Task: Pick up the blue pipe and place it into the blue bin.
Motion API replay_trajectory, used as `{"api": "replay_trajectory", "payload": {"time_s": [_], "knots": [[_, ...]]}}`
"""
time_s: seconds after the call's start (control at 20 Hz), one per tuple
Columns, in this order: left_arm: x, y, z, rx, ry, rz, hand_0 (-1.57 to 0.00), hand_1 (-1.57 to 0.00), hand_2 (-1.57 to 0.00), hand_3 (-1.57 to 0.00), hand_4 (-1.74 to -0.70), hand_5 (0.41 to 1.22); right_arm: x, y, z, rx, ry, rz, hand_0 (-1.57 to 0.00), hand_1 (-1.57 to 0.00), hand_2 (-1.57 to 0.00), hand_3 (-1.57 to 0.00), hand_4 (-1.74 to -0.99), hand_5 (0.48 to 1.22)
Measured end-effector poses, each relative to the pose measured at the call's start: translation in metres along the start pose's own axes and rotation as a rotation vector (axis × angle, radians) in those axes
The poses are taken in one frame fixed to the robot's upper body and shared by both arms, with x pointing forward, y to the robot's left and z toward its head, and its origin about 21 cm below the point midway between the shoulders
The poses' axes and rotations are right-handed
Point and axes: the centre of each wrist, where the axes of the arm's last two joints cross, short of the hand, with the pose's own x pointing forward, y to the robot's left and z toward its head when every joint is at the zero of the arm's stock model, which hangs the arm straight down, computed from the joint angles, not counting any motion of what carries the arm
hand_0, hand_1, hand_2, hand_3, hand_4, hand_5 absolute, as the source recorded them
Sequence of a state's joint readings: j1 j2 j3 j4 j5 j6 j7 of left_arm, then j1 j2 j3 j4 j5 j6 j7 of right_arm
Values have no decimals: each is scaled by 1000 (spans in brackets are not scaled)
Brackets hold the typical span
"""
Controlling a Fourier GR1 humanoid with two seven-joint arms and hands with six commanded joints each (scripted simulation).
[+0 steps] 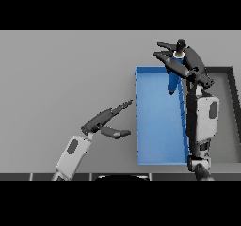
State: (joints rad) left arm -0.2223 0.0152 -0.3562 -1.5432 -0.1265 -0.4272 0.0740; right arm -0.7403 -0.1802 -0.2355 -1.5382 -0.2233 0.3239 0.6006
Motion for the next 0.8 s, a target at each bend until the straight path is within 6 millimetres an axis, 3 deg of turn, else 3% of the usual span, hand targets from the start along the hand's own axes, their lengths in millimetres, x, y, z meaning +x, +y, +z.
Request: {"api": "replay_trajectory", "payload": {"time_s": [0.5, 0.55, 0.65, 0.75, 0.8], "knots": [[-1, 4, -2, 25, 0, -33, 1, 1, 1, 1, -923, 476, -101, -12, 17, -193, 379, -39, -1571, -1571, -1571, -1571, -1497, 1221], [-3, 2, 1, 23, -2, -37, 1, 1, 1, 1, -923, 478, -109, -9, 18, -186, 407, -48, -1571, -1571, -1571, -1257, -1546, 1221], [-2, 2, 1, 27, -13, -31, 1, 1, 1, 1, -922, 481, -127, -6, 19, -183, 484, -62, -1571, -1571, -1571, -804, -1616, 1221], [-1, 5, -1, 26, 1, -35, 1, 1, 1, 1, -919, 486, -136, -7, 19, -198, 541, -80, -1571, -1571, -1571, -514, -1661, 1221], [0, 2, 0, 21, -10, -37, 1, 1, 1, 1, -918, 489, -136, -5, 19, -204, 541, -87, -1571, -1571, -1571, -411, -1677, 1171]]}}
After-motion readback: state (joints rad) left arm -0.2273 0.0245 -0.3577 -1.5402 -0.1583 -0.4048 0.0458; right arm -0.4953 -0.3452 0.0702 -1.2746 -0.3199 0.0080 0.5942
